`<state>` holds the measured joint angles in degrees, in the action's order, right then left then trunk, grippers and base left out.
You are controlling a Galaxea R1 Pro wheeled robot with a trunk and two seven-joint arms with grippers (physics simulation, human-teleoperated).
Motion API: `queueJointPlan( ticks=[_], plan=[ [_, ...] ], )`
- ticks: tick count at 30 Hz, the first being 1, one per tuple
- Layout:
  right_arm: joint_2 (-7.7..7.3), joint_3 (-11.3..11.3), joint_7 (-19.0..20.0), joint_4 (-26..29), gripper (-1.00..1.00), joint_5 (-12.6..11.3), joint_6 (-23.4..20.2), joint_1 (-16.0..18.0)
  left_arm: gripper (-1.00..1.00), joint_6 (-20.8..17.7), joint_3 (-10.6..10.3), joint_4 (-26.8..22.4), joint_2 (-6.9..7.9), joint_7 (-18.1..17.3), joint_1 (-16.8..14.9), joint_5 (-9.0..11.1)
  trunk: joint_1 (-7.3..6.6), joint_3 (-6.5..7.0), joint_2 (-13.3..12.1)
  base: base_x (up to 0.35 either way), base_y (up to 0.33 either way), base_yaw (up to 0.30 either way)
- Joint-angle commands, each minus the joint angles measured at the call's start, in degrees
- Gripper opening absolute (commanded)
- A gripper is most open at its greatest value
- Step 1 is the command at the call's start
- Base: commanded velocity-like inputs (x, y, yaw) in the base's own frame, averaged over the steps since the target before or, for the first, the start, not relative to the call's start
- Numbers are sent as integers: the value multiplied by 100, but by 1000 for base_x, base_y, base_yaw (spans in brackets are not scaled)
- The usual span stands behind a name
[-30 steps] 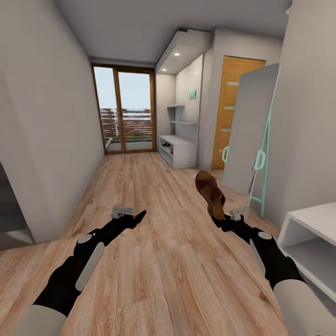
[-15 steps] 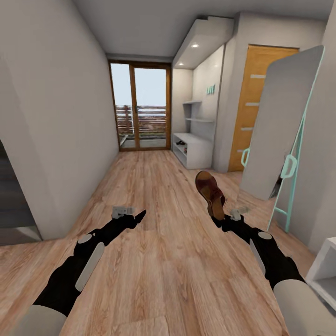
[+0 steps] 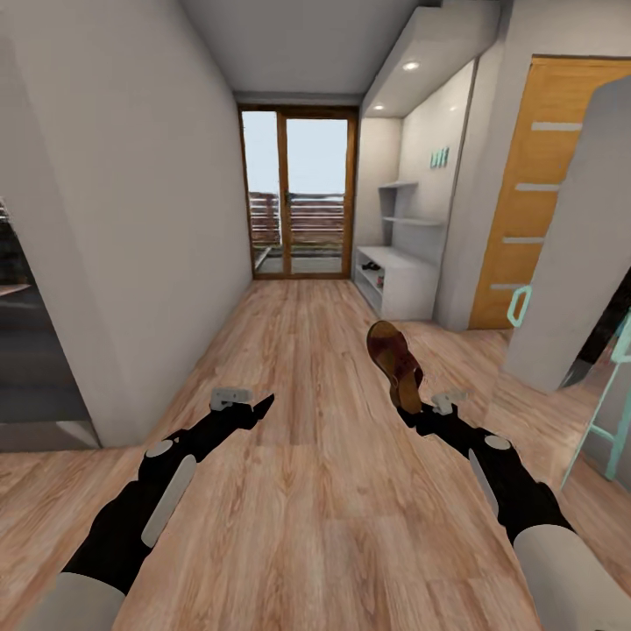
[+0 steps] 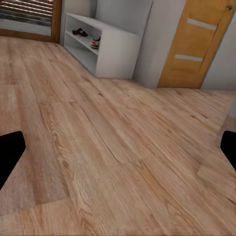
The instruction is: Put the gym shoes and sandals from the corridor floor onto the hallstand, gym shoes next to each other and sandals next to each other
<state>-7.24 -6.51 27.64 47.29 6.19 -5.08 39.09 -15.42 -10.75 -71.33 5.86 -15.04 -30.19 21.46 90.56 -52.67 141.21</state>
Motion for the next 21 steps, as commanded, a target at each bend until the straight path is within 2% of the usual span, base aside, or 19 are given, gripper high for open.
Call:
queueJointPlan(
  ticks=[1,11,21],
  plan=[
    [4,-25,34,13,-100,31,-37,2,100,-40,-6,-3,3,1,-4,60,2,-13,3,349,-3,226],
    [3,-25,33,1,-100,31,-37,2,100,-41,-6,4,3,1,-4,61,2,-78,3,349,-1,231],
    [3,-25,34,0,-100,31,-36,2,100,-41,-6,5,3,1,-5,60,2,-86,3,349,0,282]
  ],
)
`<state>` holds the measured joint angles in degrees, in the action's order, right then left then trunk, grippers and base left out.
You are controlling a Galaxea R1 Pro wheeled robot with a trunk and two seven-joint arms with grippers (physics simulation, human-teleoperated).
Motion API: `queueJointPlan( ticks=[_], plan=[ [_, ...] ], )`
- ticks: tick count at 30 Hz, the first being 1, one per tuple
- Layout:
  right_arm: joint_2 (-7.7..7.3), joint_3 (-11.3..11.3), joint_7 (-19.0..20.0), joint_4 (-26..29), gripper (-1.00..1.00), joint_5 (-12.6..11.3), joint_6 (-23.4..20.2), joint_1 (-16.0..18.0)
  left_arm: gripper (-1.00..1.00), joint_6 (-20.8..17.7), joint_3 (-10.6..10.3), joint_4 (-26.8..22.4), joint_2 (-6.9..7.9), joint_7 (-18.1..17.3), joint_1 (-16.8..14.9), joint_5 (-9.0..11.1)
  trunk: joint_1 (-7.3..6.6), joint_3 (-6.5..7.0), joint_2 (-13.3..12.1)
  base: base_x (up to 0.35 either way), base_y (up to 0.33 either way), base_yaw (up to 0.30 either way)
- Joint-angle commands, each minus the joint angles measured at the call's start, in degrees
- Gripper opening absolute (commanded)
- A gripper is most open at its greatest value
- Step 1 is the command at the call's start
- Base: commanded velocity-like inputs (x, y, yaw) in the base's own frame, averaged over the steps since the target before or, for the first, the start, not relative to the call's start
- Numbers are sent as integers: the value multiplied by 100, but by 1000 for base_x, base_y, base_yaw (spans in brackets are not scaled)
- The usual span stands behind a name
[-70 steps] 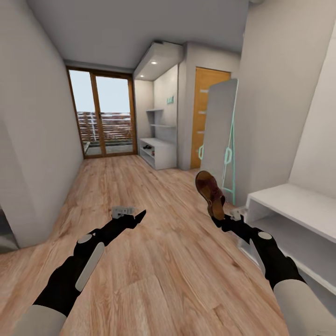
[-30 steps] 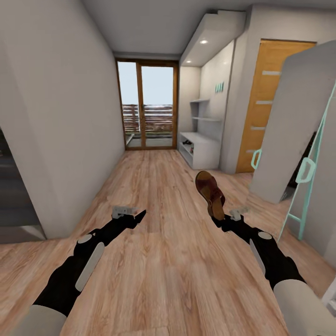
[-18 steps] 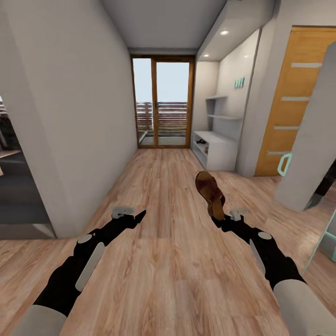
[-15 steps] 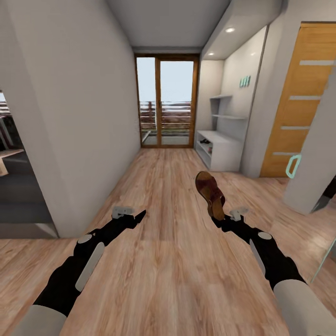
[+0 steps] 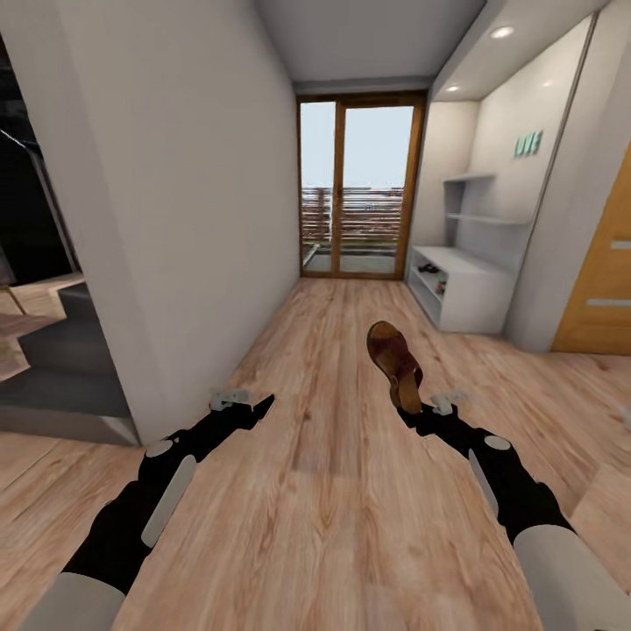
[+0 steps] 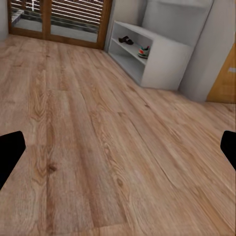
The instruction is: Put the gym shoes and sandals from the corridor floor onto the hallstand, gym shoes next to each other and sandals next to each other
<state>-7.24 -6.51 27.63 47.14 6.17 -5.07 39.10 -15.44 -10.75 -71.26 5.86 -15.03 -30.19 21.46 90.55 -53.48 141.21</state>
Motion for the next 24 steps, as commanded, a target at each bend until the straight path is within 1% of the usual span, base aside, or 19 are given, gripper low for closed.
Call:
queueJointPlan(
  ticks=[1,7,12,24],
  plan=[
    [3,-25,36,15,-100,34,-37,1,100,-39,-6,-3,3,1,-5,60,2,-3,2,349,0,292],
    [3,-25,33,14,-100,32,-37,1,100,-40,-6,-4,3,1,-4,61,2,21,2,349,0,282],
    [3,-33,38,16,-100,28,-38,1,100,-39,-6,-3,3,1,-4,60,2,47,2,348,-27,215],
    [3,-32,40,14,-100,34,-29,1,100,-39,-6,-9,3,1,-4,61,2,50,2,346,-155,12]
  ],
)
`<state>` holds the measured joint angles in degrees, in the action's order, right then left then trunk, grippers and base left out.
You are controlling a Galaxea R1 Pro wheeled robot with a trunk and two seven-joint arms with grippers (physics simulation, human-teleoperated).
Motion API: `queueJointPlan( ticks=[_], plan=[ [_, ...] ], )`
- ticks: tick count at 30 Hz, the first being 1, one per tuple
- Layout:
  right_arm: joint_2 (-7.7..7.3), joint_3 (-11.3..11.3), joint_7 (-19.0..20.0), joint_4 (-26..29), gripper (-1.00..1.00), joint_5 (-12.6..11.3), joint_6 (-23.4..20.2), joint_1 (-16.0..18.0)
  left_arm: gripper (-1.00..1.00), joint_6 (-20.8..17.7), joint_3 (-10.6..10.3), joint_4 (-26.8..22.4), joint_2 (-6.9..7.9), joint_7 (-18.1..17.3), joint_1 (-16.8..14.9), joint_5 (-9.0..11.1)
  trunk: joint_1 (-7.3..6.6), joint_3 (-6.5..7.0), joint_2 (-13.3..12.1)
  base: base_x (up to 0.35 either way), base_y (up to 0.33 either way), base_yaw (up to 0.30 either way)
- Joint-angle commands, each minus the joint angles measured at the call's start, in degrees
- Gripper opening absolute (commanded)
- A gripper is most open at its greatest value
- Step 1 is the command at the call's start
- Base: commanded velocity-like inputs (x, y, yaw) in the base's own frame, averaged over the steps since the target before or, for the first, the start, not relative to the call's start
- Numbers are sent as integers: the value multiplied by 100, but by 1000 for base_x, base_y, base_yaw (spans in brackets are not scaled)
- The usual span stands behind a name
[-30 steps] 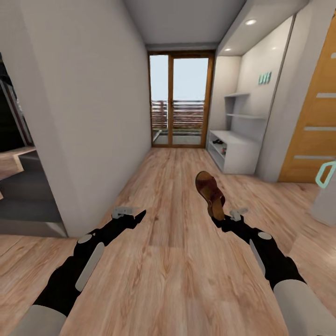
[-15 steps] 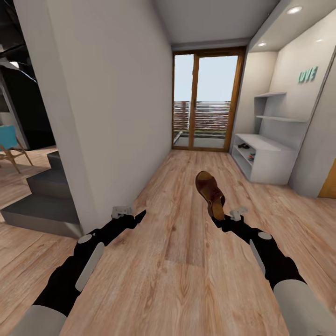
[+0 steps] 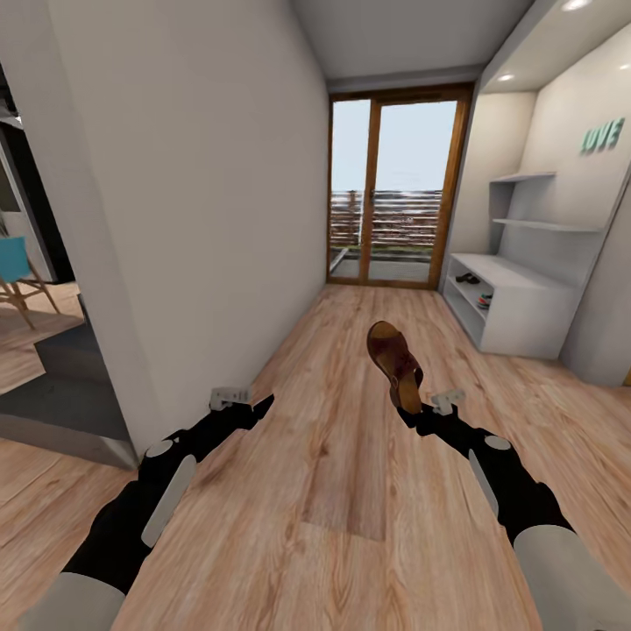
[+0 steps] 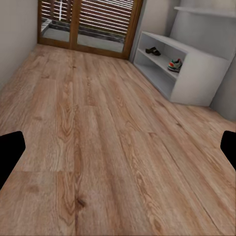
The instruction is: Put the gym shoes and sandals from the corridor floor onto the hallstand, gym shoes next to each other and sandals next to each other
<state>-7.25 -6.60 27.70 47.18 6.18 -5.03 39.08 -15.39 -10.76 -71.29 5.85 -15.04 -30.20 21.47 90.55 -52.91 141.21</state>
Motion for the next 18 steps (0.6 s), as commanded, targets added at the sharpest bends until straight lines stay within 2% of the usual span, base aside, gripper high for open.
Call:
queueJointPlan(
  ticks=[1,6,11,18],
  plan=[
    [5,-24,33,11,-100,33,-33,3,100,-43,-5,-7,4,2,-3,60,2,-6,3,344,-176,0],
    [5,-24,34,12,-100,33,-35,3,100,-44,-5,-7,4,2,-3,60,2,-1,3,261,-138,5],
    [5,-24,34,12,-100,33,-35,3,100,-43,-5,-4,4,2,-3,59,2,33,3,52,-29,56],
    [5,-21,34,11,-100,33,-34,3,100,-43,-5,-3,4,2,-3,59,2,91,3,4,-2,144]
  ],
)
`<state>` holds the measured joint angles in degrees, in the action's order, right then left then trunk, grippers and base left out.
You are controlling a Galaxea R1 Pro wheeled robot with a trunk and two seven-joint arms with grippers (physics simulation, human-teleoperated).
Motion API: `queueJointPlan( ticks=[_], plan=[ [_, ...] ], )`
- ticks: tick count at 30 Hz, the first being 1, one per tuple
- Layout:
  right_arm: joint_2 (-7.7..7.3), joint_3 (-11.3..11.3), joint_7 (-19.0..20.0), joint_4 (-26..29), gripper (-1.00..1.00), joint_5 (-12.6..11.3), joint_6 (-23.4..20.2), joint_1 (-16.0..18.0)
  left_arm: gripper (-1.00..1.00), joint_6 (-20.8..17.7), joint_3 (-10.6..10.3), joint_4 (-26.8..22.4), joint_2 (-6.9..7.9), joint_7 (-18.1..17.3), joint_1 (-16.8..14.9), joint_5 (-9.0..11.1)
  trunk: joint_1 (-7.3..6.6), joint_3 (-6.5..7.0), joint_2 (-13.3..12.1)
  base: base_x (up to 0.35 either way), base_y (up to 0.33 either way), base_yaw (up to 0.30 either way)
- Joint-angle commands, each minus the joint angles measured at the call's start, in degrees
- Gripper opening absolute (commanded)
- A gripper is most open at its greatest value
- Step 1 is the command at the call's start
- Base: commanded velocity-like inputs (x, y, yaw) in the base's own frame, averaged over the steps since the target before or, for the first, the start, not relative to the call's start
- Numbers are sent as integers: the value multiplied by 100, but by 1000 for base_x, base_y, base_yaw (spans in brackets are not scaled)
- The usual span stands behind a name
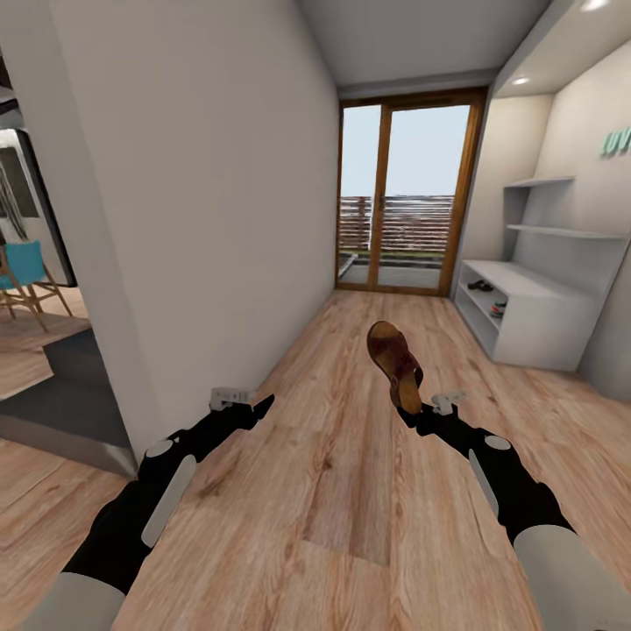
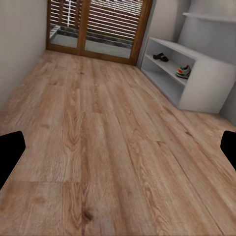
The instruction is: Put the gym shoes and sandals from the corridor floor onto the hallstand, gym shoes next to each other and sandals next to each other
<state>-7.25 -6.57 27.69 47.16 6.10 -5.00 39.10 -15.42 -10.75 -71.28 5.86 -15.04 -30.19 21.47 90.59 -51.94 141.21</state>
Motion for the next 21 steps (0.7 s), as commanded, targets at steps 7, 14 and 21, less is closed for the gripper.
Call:
queueJointPlan(
  ticks=[7,14,21],
  plan=[
    [4,-21,34,12,-100,40,-38,2,100,-40,-6,-2,3,1,-4,62,-1,45,3,1,0,198],
    [4,-20,34,12,-100,40,-40,2,100,-40,-6,-4,3,1,-4,63,-1,88,3,0,0,231],
    [4,-20,34,12,-100,40,-39,2,100,-40,-6,-1,3,1,-4,61,-1,127,3,0,0,245]
  ],
)
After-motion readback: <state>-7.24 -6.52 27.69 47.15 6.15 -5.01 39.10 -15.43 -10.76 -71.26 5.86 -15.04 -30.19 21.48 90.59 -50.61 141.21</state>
